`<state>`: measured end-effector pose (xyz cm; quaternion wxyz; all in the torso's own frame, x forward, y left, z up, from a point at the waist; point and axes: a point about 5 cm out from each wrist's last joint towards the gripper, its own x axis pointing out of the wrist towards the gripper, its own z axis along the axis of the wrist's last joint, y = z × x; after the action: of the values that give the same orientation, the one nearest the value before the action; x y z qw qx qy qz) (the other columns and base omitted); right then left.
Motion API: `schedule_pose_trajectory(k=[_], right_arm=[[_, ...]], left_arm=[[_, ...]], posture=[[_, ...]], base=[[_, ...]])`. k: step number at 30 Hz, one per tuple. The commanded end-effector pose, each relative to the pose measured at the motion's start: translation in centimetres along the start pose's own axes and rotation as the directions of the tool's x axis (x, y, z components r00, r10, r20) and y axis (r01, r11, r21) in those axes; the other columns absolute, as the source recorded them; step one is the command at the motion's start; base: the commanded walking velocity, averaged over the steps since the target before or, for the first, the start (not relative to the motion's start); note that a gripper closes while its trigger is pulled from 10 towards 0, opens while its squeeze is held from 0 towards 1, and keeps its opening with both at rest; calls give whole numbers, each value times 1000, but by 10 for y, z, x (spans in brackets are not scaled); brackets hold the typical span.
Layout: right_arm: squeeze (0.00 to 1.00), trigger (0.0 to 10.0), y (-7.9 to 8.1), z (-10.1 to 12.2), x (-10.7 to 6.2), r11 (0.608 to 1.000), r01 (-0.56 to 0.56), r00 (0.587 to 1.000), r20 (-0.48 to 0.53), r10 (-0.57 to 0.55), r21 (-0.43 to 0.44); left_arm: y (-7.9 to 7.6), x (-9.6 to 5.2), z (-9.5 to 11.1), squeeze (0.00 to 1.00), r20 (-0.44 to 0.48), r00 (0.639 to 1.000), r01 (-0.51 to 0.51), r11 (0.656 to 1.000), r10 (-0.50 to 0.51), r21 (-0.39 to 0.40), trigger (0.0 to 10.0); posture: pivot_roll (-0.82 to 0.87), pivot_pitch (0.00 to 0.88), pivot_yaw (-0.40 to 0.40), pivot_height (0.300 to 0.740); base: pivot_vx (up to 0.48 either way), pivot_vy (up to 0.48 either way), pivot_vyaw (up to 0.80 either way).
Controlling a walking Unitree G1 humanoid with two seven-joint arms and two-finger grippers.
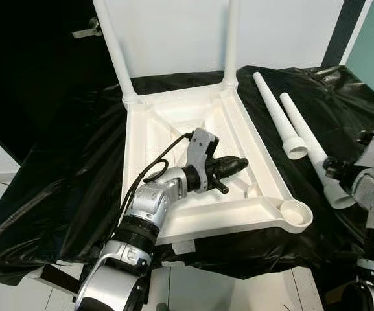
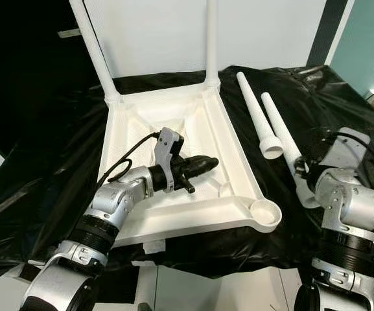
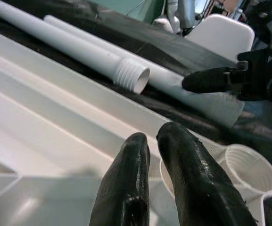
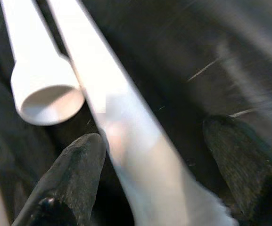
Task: Building children table
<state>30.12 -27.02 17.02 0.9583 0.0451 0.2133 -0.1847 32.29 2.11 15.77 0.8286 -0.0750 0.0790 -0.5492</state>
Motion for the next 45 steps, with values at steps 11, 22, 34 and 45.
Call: schedule_pose_trajectory(k=[11,22,34,45], right_arm=[[0,10000,12,-19,17,999,-46,994,-97,46,-4],[0,0,21,-41,18,991,-95,977,-184,110,89],[0,10000,22,-47,14,991,-97,975,-191,113,93],[1000,10000,18,-47,10,990,-81,975,-197,102,112]], left_arm=[[0,-4,-3,0,-42,999,-13,999,14,37,10000],[-2,-4,-5,0,-52,999,-9,999,11,41,10000],[-5,-1,-8,0,-71,997,5,999,-2,44,10000],[-4,-1,-8,0,-77,997,2,999,1,47,10000]], posture=[[-141,0,56,740],[-144,3,59,740],[-161,6,65,740],[-158,2,63,740]], base=[[0,0,0],[0,0,0],[0,0,0],[0,0,0]])
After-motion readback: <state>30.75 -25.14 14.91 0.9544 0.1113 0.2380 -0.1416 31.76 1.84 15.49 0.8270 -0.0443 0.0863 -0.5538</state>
